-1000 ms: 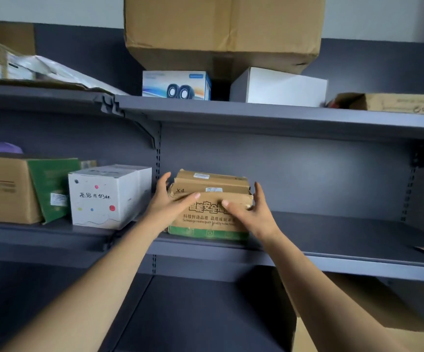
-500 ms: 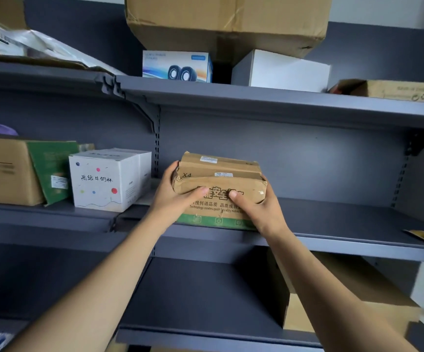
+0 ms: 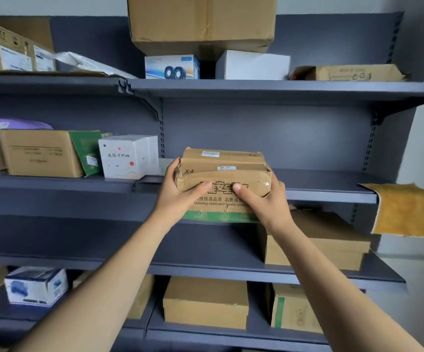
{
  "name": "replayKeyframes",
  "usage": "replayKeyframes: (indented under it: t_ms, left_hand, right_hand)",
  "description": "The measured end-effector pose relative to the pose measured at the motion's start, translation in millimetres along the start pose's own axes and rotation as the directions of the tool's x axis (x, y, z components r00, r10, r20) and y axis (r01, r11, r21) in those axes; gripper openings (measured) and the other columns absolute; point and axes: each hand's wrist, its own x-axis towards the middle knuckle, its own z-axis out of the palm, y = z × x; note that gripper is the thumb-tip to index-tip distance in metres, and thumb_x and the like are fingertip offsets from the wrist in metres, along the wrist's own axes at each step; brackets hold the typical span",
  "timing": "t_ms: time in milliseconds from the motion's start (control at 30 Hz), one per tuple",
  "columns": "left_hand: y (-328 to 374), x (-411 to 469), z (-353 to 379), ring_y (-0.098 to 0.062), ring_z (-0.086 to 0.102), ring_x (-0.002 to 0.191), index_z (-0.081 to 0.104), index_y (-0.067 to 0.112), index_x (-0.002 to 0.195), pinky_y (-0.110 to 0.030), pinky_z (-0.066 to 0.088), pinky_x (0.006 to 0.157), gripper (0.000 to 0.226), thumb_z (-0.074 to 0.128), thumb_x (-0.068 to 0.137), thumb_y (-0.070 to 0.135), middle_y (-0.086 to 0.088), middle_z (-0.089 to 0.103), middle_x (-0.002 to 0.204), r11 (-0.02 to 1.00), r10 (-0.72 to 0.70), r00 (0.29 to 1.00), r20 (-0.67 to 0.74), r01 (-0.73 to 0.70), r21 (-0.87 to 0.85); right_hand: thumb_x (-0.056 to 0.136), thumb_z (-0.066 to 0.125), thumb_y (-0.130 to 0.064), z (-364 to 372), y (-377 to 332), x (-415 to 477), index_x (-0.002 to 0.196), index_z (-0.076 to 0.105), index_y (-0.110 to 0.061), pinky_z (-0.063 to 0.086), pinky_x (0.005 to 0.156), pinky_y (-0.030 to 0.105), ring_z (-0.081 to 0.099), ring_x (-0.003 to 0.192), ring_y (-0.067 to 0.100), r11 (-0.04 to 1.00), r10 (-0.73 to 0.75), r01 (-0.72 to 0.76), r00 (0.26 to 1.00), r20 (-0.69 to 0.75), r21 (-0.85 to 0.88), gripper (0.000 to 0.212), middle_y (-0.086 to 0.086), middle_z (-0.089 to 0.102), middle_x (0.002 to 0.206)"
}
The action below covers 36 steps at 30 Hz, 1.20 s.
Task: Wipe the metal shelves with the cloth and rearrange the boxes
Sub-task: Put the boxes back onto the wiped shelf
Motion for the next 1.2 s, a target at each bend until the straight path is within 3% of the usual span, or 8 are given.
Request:
replayKeyframes:
  t_ms: [200,367,500,700,800,967,1100,1200]
  left_hand:
    - [-39.4,-66.8,-8.6,0.007,0.062,0.105,0.043,0.036,0.136,-0.015,0.048,0.089,0.081,0.091,0.071,0.03,0.021,0.064,0.119,0.978,-0.174,0.985,0.016,0.171,0.121]
    - [-85.0,-78.4,-13.8,-0.003,0.061,0.115,0.04,0.036,0.146,-0.04,0.05,0.105,0.105,0.092,0.056,0.055,0.02,0.063,0.126,0.931,-0.313,0.95,0.025,0.301,0.207]
    - [-120.0,-64.7,-10.9,0.0,0.059,0.112,0.038,0.038,0.144,-0.035,0.049,0.101,0.097,0.093,0.064,0.045,0.025,0.06,0.121,0.912,-0.362,0.931,0.05,0.342,0.228]
    - [-183.8,-15.9,0.6,-0.002,0.056,0.11,0.031,0.04,0.146,-0.021,0.043,0.085,0.1,0.093,0.069,0.031,0.028,0.054,0.117,0.901,-0.387,0.918,0.091,0.356,0.247]
    - [-212.1,13.1,5.3,-0.008,0.053,0.11,0.026,0.041,0.148,-0.026,0.042,0.087,0.104,0.093,0.068,0.03,0.027,0.051,0.113,0.885,-0.415,0.904,0.101,0.375,0.276]
    - [-264.7,58.4,12.7,-0.015,0.055,0.117,0.025,0.039,0.148,-0.033,0.045,0.093,0.11,0.095,0.064,0.029,0.015,0.057,0.126,0.877,-0.427,0.897,0.117,0.379,0.295]
    - [-294.9,78.8,16.7,-0.015,0.054,0.12,0.021,0.043,0.149,-0.038,0.048,0.099,0.115,0.095,0.063,0.029,0.015,0.055,0.13,0.872,-0.442,0.885,0.147,0.386,0.3]
    - [-312.6,83.2,20.9,-0.004,0.054,0.121,0.02,0.039,0.154,-0.025,0.052,0.097,0.118,0.095,0.065,0.02,0.014,0.054,0.136,0.88,-0.452,0.869,0.199,0.399,0.258]
  right_hand:
    - [0.064,0.081,-0.071,1.8,40.0,-74.7,0.122,0.062,-0.038,0.046,0.108,0.038,0.048,0.13,0.015,0.993,0.109,-0.108,0.993,0.034,-0.047,0.069,-0.014,0.066,0.116]
    - [0.063,0.083,-0.074,10.7,89.0,-90.6,0.116,0.061,-0.045,0.051,0.103,0.045,0.057,0.124,0.02,0.975,0.211,-0.205,0.974,0.077,-0.08,0.064,-0.017,0.071,0.111]
    - [0.061,0.086,-0.07,18.8,118.5,-80.2,0.114,0.057,-0.055,0.052,0.102,0.045,0.063,0.118,0.018,0.97,0.238,-0.23,0.965,0.112,-0.073,0.062,-0.016,0.073,0.112]
    - [0.064,0.095,-0.032,31.6,175.4,-38.1,0.13,0.055,-0.017,0.056,0.097,0.051,0.07,0.112,0.026,0.951,0.294,-0.307,0.936,0.193,0.04,0.079,0.007,0.073,0.118]
    - [0.068,0.092,-0.009,39.2,203.6,-13.8,0.133,0.049,-0.009,0.059,0.092,0.046,0.066,0.117,0.036,0.922,0.352,-0.375,0.914,0.201,0.093,0.078,0.018,0.068,0.126]
    - [0.059,0.098,-0.026,53.6,240.3,24.7,0.141,0.042,-0.013,0.059,0.09,0.045,0.065,0.12,0.033,0.897,0.407,-0.432,0.889,0.208,0.09,0.1,0.017,0.064,0.132]
    - [0.067,0.091,-0.011,61.4,263.9,39.8,0.144,0.036,-0.008,0.059,0.088,0.044,0.063,0.122,0.035,0.899,0.418,-0.435,0.888,0.192,0.053,0.095,0.021,0.061,0.133]
    - [0.068,0.091,-0.01,62.7,276.8,44.3,0.144,0.037,-0.009,0.059,0.088,0.044,0.063,0.122,0.035,0.893,0.436,-0.45,0.877,0.202,0.028,0.094,0.02,0.062,0.133]
